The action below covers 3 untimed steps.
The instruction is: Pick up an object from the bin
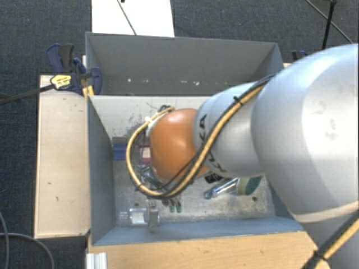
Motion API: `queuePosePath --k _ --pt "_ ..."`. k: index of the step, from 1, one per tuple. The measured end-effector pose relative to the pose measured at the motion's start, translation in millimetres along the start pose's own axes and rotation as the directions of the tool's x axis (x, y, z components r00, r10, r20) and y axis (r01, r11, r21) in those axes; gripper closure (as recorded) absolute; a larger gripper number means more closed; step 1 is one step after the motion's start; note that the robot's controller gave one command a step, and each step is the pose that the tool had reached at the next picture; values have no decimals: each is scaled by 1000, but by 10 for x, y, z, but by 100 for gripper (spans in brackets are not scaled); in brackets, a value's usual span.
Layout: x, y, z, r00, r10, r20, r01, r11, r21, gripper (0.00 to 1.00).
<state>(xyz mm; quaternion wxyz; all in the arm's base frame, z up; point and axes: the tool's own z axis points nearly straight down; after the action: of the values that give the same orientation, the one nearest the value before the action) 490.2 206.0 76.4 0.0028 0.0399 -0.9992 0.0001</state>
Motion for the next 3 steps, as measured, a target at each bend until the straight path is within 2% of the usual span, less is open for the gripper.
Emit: queuePosePath --k 1,2,3 --pt "78 261 39 999 -46 11 46 999 0 0" --pt "11 435 39 843 -538 10 538 843 4 0" --pt "-4 453 27 845 -534 18 534 846 2 100"
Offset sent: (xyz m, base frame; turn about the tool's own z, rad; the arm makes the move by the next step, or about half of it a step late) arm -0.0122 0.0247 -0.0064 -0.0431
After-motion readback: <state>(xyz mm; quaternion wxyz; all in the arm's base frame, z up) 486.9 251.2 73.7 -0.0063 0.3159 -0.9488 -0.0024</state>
